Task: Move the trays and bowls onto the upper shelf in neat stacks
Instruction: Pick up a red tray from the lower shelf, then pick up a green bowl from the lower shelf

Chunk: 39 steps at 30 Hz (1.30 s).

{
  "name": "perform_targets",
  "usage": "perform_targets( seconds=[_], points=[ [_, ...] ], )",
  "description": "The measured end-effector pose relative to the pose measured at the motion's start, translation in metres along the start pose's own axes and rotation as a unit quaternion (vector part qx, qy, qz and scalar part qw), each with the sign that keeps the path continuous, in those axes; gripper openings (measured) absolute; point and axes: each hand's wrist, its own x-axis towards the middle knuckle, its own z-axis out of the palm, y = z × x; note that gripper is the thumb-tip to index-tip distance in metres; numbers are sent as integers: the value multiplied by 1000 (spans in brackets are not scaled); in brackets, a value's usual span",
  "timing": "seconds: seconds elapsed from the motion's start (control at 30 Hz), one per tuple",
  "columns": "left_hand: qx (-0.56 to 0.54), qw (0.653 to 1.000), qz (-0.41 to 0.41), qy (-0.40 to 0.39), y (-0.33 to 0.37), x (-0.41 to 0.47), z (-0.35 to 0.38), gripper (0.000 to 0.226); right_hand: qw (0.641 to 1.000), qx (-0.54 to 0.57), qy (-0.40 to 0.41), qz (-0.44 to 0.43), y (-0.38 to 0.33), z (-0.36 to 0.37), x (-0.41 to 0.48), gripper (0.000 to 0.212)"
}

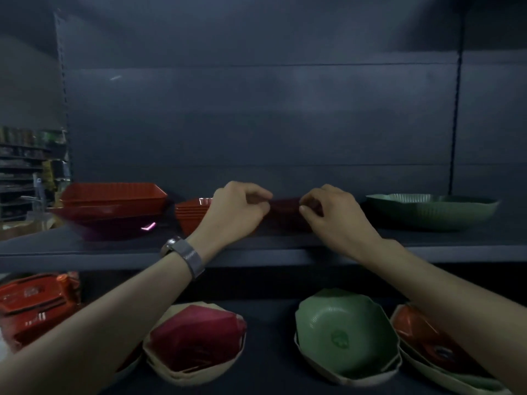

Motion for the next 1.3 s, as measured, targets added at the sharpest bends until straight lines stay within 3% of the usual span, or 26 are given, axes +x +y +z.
perform_targets(
  seconds=[0.13, 0.37, 0.67, 0.97, 1.3],
  points=[
    [-49, 998, 28, -13, 20, -18, 23, 18, 999, 44, 21, -4, -5, -15, -25, 26],
    [-154, 987, 20, -50, 28, -73, 51, 21, 993, 108, 44, -8, -10, -29, -85, 17],
    [-232, 961, -104, -107, -19, -146, 108, 20, 980, 175, 14, 92, 21, 0, -176, 12],
    [-188, 929, -286, -139, -96, -177, 183, 24, 941, 166, -83, 281, 109, 55, -242, 17],
    [-21, 944, -284, -167, -126, -142, 237, 33, 928, 62, -124, 345, 188, 82, -254, 6]
  ],
)
